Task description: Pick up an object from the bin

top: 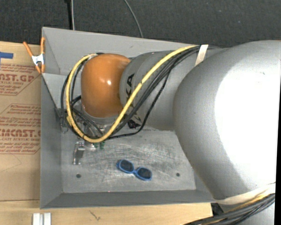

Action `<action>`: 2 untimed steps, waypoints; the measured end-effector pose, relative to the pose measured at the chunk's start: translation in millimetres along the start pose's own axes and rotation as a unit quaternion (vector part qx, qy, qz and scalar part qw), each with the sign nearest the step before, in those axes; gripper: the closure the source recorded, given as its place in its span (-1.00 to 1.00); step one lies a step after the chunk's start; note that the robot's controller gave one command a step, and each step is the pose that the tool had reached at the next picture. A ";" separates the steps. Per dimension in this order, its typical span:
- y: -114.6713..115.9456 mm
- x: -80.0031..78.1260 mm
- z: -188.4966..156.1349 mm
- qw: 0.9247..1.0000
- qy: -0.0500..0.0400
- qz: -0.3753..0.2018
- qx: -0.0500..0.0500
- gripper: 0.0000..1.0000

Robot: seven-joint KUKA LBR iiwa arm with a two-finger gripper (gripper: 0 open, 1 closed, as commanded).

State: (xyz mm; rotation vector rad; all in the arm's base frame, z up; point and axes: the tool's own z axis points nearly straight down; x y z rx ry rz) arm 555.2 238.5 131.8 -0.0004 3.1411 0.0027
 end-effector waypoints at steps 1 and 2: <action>-29.7 -2.7 37.3 0.997 0.001 -0.075 0.001 -1.00; -57.0 78.9 18.0 0.993 0.003 -0.118 0.002 -1.00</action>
Offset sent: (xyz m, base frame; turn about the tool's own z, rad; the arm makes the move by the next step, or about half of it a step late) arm 0.0032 -0.0292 -0.0358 -0.1508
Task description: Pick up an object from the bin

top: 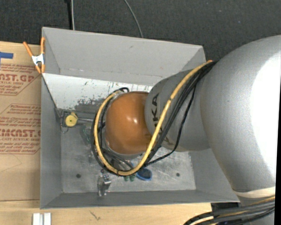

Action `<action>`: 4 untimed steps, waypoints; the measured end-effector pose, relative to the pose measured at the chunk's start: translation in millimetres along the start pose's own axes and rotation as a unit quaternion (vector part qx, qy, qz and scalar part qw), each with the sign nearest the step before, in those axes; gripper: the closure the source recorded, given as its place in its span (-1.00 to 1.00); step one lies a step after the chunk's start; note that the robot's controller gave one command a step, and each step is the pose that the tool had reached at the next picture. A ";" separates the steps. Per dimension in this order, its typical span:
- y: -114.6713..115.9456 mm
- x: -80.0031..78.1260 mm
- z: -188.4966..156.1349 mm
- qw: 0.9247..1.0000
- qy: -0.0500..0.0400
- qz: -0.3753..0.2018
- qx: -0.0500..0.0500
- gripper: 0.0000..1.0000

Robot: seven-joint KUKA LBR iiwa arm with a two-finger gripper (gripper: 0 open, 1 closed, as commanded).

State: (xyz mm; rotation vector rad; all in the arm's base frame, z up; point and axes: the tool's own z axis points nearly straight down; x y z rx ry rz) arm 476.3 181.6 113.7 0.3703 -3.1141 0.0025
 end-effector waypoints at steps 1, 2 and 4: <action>-140.0 13.7 0.6 0.999 -0.002 0.040 0.001 -1.00; -144.0 3.4 42.5 0.997 -0.008 0.079 -0.002 -1.00; -174.4 18.2 -96.3 0.996 -0.007 0.091 0.000 1.00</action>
Offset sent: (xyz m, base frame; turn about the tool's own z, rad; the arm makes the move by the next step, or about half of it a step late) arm 0.0191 -0.1342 0.0003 0.0714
